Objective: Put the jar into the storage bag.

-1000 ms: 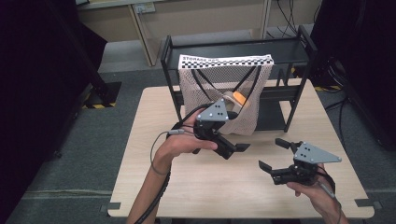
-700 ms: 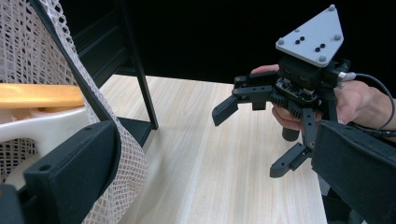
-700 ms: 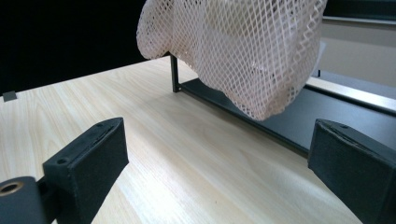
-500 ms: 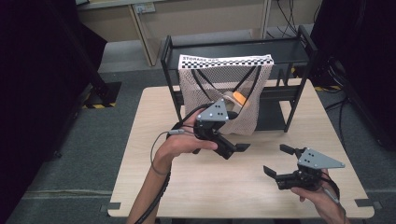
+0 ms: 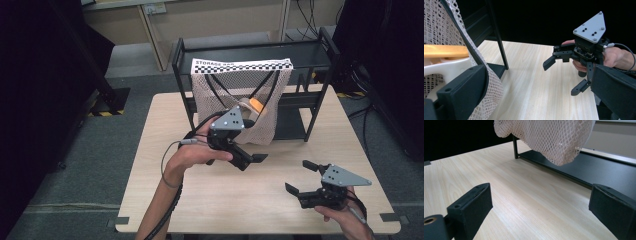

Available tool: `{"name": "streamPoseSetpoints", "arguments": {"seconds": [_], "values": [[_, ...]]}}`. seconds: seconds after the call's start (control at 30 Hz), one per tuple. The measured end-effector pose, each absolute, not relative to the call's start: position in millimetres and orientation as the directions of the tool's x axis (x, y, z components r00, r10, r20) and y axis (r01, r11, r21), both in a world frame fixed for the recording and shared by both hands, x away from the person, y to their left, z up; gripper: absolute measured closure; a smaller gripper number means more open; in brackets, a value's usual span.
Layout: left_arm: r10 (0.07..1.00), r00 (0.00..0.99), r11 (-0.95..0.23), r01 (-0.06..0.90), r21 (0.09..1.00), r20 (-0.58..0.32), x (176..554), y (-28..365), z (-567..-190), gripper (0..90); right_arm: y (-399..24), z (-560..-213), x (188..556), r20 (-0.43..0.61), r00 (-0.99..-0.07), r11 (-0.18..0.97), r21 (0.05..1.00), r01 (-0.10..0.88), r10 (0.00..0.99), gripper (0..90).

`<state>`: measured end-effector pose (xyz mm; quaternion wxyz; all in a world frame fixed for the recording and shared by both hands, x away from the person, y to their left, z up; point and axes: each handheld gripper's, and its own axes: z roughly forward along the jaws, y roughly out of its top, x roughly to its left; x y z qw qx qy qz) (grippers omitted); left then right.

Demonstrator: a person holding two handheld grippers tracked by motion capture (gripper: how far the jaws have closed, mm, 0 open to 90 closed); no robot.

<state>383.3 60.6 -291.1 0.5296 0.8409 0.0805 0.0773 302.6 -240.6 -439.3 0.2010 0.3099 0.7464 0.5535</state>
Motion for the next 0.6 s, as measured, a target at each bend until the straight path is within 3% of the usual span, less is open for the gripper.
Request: {"name": "streamPoseSetpoints", "arguments": {"seconds": [0.6], "values": [[0.218, 0.975, -0.425, 0.055, 0.904, 0.043, 383.1, 60.6, -291.2, 0.2, -247.0, -455.9, 296.2, 0.065, -0.721, 0.205, 0.937, 0.281, 0.69, 5.2]]}}
